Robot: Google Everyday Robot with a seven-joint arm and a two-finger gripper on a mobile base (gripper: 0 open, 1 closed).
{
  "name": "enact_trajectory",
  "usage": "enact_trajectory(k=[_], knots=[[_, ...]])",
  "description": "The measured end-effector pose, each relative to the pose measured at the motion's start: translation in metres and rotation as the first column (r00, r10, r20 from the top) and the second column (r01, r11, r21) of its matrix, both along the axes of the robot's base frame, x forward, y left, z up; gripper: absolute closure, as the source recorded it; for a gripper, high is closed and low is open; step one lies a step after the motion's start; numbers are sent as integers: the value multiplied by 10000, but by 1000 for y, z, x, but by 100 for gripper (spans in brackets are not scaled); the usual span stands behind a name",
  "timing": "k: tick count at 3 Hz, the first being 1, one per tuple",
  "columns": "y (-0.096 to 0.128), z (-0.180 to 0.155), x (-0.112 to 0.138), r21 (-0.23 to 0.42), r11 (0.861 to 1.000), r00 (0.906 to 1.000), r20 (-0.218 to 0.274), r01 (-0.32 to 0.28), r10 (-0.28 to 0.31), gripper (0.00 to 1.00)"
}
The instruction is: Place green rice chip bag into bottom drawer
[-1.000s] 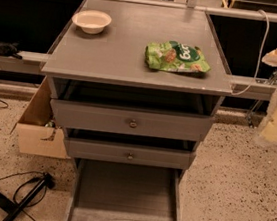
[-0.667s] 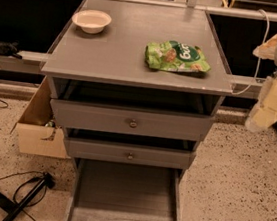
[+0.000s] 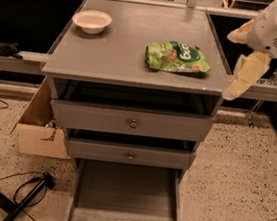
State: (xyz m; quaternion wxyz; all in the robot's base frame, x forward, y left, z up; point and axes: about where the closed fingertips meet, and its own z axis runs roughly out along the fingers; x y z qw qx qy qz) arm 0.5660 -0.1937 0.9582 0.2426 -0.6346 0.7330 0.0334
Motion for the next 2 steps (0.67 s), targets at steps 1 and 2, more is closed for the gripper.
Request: enact_trajectory(k=[1,2], knots=[[9,-26,41,775,9962,9991,88,-409,403,0],[9,-26,41,776,9961,9991,89,-409,403,0]])
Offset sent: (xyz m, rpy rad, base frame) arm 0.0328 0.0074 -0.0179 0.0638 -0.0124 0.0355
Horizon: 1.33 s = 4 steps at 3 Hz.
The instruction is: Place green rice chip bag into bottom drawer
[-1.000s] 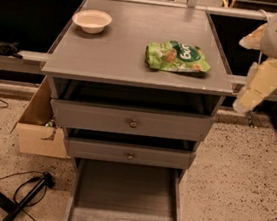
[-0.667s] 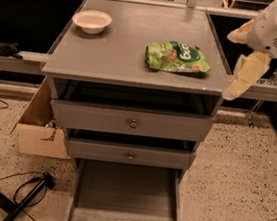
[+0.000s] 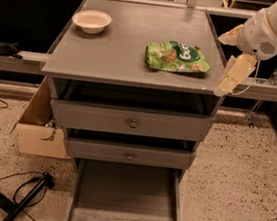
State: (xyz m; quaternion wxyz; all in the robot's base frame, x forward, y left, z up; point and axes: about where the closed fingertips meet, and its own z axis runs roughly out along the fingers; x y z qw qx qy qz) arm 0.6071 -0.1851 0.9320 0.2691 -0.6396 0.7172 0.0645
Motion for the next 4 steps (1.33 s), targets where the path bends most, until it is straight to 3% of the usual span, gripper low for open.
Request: enact_trajectory(k=[1,2,3,4], knots=[[15,-4,37,457,9981,9984,415,-404,385,0],[47,-25,95,1135,9878,9928,667,-1067,996,0],[76,-35,135,1807,9745,9893,837,-1330,1195,0],[101,-53,167,2408,9634,9923,661,-1174,1044,2]])
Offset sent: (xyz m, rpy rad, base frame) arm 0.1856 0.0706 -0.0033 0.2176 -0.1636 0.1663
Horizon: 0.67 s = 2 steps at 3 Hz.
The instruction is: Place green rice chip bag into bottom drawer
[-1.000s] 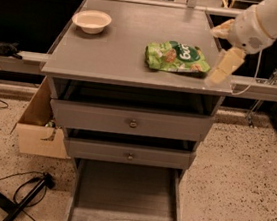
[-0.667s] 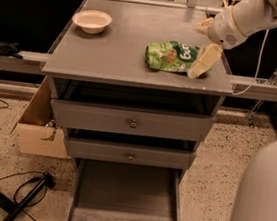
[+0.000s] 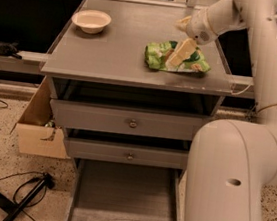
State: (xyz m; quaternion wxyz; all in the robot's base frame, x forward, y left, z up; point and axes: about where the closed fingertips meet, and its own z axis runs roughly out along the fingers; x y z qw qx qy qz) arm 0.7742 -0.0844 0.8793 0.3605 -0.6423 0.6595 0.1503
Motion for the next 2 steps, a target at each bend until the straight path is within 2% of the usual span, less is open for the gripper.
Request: enact_trajectory(k=[1,2], knots=[[11,-20,13,-86,9997,9988,-422,247,-250,24],[11,-20,15,-76,9996,9987,-418,277,-280,47]])
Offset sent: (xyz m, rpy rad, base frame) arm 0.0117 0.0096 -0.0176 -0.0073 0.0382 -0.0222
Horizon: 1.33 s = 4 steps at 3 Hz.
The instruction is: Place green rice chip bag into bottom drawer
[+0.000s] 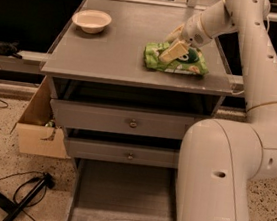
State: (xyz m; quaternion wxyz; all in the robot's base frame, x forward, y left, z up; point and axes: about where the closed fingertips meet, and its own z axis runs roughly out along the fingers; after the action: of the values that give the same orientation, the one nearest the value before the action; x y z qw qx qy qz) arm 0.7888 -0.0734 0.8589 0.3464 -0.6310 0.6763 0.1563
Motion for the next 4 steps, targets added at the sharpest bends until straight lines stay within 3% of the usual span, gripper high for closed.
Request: enact_trajectory(k=[2,3,4], knots=[[1,2,0,-65,10000,10000,52,-32,33,99],[2,10,-2,-265,9996,9997,213,-127,133,100],[-29,58,-25,-626,9979,9968,798,140,-90,100]])
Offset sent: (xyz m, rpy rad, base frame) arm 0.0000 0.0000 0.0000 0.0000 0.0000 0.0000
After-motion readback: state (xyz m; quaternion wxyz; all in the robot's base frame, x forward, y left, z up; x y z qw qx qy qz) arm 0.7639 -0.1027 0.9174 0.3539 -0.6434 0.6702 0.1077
